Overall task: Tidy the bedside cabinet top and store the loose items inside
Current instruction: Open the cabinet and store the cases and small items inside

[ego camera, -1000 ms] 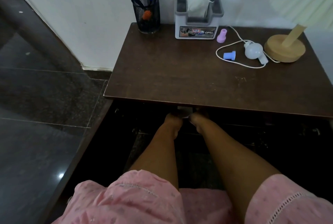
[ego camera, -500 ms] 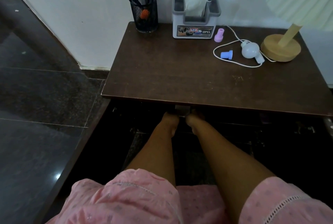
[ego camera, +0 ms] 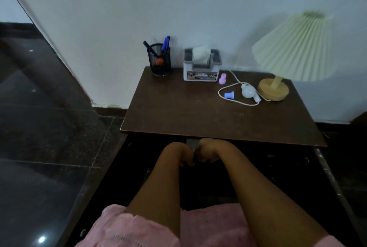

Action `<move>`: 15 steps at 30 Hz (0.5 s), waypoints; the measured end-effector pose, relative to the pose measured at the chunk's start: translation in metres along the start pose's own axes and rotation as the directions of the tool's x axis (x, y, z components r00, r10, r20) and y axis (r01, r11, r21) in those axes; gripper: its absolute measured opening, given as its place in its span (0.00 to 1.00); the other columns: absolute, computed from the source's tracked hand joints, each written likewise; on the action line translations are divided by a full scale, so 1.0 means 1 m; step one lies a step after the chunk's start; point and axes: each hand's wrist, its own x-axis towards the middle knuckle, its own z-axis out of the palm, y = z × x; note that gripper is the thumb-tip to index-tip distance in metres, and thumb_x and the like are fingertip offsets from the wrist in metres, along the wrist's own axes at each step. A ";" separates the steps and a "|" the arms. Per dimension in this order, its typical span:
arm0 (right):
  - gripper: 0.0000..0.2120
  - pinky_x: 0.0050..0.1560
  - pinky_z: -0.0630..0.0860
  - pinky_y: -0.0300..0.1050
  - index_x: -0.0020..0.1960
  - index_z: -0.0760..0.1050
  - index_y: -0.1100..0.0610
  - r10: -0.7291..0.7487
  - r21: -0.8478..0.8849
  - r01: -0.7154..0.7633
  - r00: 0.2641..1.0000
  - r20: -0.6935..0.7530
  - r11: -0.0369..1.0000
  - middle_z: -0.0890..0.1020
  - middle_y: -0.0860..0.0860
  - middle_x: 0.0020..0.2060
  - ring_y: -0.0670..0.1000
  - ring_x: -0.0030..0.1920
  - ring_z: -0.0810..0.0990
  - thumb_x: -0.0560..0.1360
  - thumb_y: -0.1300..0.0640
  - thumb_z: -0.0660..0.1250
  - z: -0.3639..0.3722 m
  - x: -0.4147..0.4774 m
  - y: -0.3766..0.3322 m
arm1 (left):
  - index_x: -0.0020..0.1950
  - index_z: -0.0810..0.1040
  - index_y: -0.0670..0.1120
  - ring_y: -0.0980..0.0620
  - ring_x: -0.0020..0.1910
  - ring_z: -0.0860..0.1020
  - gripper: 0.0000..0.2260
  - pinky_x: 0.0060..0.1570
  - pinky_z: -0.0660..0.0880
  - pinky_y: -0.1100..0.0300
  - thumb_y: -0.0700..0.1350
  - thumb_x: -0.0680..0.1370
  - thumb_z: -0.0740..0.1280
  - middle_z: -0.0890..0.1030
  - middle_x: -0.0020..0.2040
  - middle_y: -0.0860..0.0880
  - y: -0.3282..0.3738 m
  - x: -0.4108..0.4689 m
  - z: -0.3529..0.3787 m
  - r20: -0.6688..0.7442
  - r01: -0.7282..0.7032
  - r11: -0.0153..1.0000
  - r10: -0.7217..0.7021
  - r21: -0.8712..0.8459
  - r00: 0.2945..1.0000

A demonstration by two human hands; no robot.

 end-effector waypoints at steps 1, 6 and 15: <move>0.14 0.46 0.73 0.45 0.61 0.76 0.61 -0.043 0.031 0.043 0.999 0.011 0.999 0.78 0.54 0.49 0.51 0.48 0.77 0.77 0.61 0.62 -0.006 -0.012 -0.002 | 0.74 0.64 0.44 0.46 0.69 0.70 0.21 0.66 0.68 0.52 0.43 0.81 0.59 0.68 0.72 0.45 0.002 -0.011 -0.005 0.049 -0.011 1.000 0.010 0.017 0.999; 0.14 0.37 0.70 0.38 0.54 0.80 0.55 -0.196 0.226 0.236 0.962 -0.188 0.945 0.81 0.48 0.41 0.44 0.38 0.76 0.74 0.64 0.61 -0.036 -0.048 0.003 | 0.65 0.75 0.41 0.51 0.48 0.77 0.16 0.42 0.71 0.61 0.40 0.78 0.62 0.79 0.55 0.44 0.018 -0.057 -0.029 -0.159 -0.262 0.963 0.249 -0.067 0.955; 0.15 0.57 0.71 0.41 0.60 0.77 0.60 0.023 0.346 0.279 0.748 -0.663 0.896 0.81 0.57 0.56 0.53 0.56 0.79 0.74 0.65 0.64 -0.071 -0.019 0.057 | 0.66 0.72 0.38 0.53 0.52 0.73 0.18 0.38 0.72 0.74 0.32 0.77 0.62 0.77 0.64 0.40 0.052 -0.059 -0.039 -0.624 -0.672 0.598 0.337 -0.437 0.705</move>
